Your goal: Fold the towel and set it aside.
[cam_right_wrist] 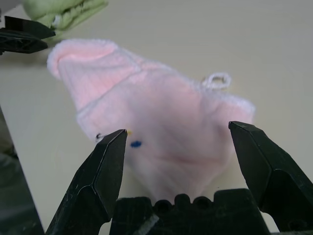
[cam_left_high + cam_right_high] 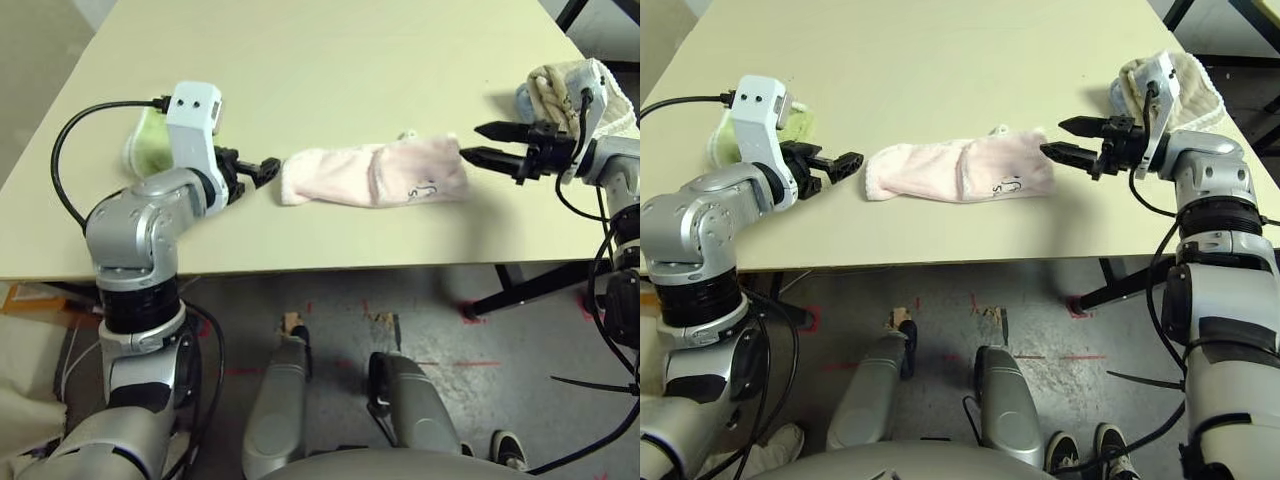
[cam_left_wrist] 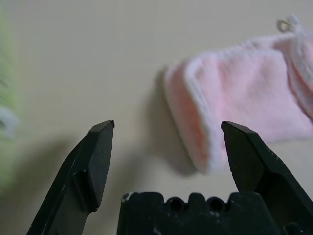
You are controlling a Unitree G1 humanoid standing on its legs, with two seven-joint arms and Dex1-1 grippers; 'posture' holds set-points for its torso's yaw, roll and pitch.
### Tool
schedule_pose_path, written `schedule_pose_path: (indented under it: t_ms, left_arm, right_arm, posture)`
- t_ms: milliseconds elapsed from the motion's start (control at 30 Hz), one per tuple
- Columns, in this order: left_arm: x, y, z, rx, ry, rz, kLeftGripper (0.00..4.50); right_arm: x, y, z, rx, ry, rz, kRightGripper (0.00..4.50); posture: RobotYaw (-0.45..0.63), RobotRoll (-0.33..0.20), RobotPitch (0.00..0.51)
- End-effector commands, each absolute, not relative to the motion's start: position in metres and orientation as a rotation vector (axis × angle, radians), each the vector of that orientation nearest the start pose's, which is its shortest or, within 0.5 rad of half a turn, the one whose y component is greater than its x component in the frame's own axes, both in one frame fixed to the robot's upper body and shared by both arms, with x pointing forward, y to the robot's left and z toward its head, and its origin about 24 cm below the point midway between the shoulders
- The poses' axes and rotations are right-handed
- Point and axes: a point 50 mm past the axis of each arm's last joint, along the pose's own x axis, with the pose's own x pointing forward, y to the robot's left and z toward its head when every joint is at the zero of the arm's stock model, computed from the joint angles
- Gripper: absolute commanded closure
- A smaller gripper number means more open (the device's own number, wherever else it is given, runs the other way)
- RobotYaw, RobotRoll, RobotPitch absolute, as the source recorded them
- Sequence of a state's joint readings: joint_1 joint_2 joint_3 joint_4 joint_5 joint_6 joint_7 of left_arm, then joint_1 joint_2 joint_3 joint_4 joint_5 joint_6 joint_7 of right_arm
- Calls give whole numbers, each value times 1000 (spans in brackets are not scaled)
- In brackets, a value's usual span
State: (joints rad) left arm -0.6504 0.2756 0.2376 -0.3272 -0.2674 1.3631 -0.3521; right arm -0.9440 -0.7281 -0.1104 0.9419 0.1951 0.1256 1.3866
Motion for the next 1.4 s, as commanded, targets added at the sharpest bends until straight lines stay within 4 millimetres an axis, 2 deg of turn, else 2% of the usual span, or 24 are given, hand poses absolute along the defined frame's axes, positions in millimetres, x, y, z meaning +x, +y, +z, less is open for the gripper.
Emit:
schedule_pose_path:
  t_ms: [33, 233, 400, 433, 567, 700, 833, 967, 1100, 1200, 1400]
  left_arm:
    - [305, 165, 179, -133, 394, -405, 42]
    - [313, 153, 165, -150, 429, -423, 42]
    - [317, 146, 160, -169, 434, -448, 42]
    - [319, 145, 160, -172, 431, -449, 202]
    - [321, 142, 162, -190, 410, -457, 1363]
    - [323, 145, 168, -179, 383, -444, 2927]
    - [326, 156, 185, -141, 323, -406, 4472]
    - [330, 164, 213, -90, 240, -389, 4472]
    - [330, 157, 235, -52, 189, -451, 4472]
    - [327, 141, 246, -22, 170, -544, 4472]
    - [322, 96, 257, 52, 157, -780, 4472]
  right_arm:
    - [345, -288, 188, -218, 190, 963, 0]
    - [340, -293, 186, -228, 203, 960, 0]
    - [337, -298, 187, -240, 212, 947, 0]
    - [336, -299, 186, -244, 216, 944, 0]
    - [333, -302, 185, -254, 227, 939, 0]
    - [331, -304, 184, -264, 243, 943, 0]
    - [330, -306, 183, -266, 245, 938, 0]
    - [331, -307, 181, -268, 246, 924, 0]
    - [333, -306, 180, -270, 242, 911, 0]
    - [334, -305, 180, -271, 239, 909, 0]
    - [336, -304, 179, -271, 235, 899, 0]
  posture:
    - [122, 0, 207]
    - [112, 0, 206]
    - [96, 0, 204]
    - [90, 0, 203]
    - [90, 0, 203]
    - [83, 0, 202]
    - [83, 0, 204]
    - [86, 0, 204]
    - [89, 0, 202]
    - [90, 0, 199]
    - [91, 0, 192]
